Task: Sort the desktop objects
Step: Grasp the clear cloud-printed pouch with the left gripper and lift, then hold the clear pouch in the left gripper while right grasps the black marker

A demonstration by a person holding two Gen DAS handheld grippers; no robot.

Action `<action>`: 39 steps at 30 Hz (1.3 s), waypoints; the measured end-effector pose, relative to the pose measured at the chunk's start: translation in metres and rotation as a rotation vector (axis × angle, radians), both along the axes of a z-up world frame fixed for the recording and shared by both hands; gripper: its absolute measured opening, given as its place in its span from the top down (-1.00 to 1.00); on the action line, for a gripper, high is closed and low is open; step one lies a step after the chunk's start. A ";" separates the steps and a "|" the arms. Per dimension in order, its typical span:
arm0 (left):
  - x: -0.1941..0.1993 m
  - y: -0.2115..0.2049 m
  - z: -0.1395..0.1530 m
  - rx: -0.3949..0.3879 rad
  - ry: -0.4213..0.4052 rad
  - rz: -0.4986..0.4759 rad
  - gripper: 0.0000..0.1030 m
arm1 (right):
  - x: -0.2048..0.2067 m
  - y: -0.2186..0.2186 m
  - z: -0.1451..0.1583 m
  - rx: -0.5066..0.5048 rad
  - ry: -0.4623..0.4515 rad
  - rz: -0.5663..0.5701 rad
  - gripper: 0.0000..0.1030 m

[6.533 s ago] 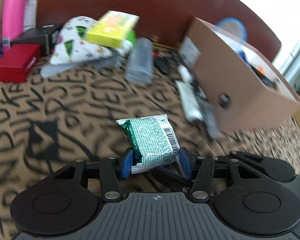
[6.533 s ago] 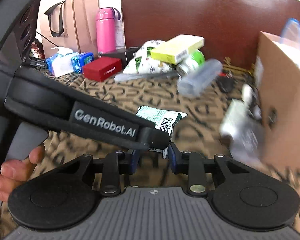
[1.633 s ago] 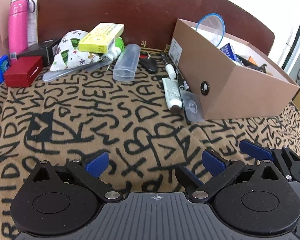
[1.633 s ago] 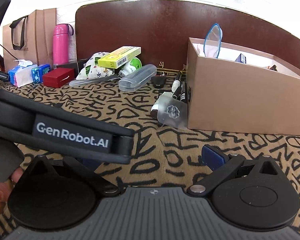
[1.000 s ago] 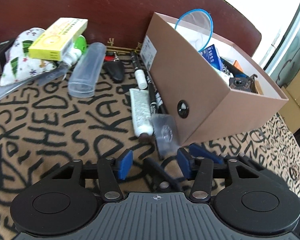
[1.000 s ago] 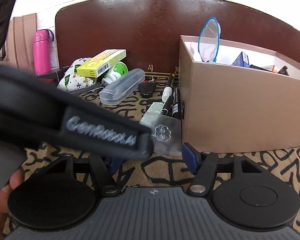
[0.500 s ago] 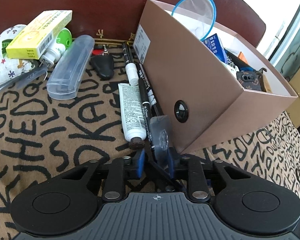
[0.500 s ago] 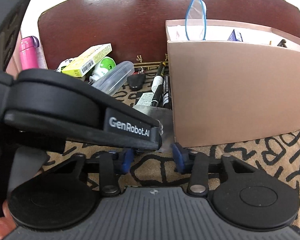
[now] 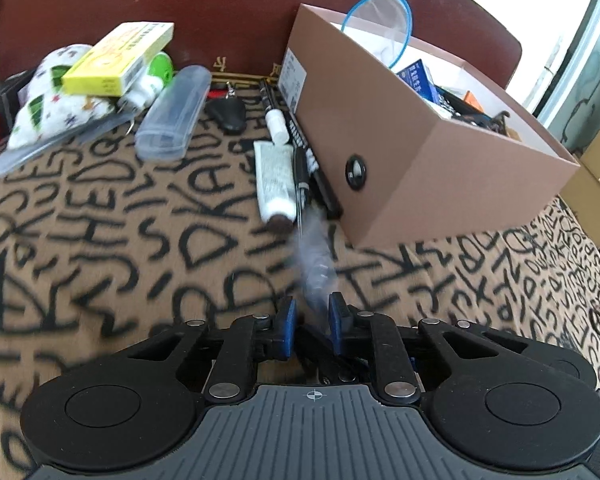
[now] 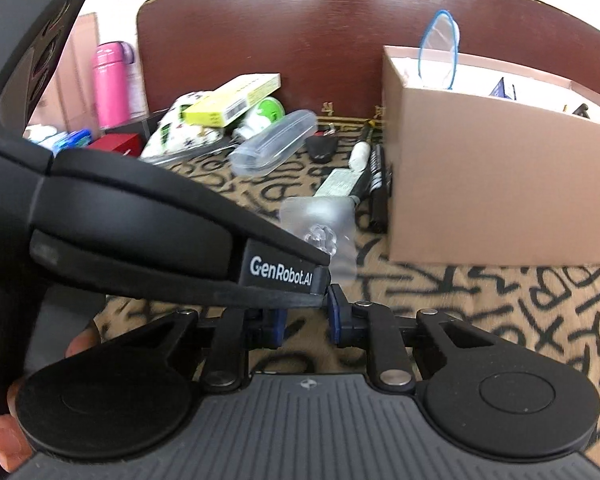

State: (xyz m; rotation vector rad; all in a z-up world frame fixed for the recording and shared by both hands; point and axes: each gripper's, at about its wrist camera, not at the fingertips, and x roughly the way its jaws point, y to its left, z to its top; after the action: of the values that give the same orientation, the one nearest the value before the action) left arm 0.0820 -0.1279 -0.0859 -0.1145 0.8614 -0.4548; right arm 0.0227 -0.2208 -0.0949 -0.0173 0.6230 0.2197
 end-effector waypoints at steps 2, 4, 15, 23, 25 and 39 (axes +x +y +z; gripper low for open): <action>-0.014 0.004 0.001 0.001 -0.003 0.003 0.57 | -0.011 0.003 0.001 -0.001 0.003 0.018 0.51; -0.027 0.007 0.002 0.000 -0.001 0.002 0.48 | -0.023 0.006 0.003 -0.003 0.007 0.035 0.51; -0.047 0.035 0.005 -0.054 -0.015 0.086 -0.23 | -0.052 -0.002 0.008 0.040 -0.002 0.037 0.35; -0.017 0.032 0.003 -0.062 -0.007 0.102 -0.31 | -0.032 -0.032 0.014 0.040 -0.040 -0.086 0.36; -0.015 0.024 0.004 -0.052 -0.026 0.079 -0.43 | -0.027 -0.039 0.014 0.036 -0.046 -0.114 0.36; 0.003 -0.001 -0.007 0.105 -0.106 0.014 0.19 | -0.016 -0.054 0.007 0.029 -0.024 -0.159 0.36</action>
State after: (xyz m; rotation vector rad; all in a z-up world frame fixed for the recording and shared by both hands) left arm 0.0852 -0.1285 -0.0926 0.0005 0.7787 -0.3984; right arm 0.0065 -0.2744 -0.0874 0.0572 0.5946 0.0744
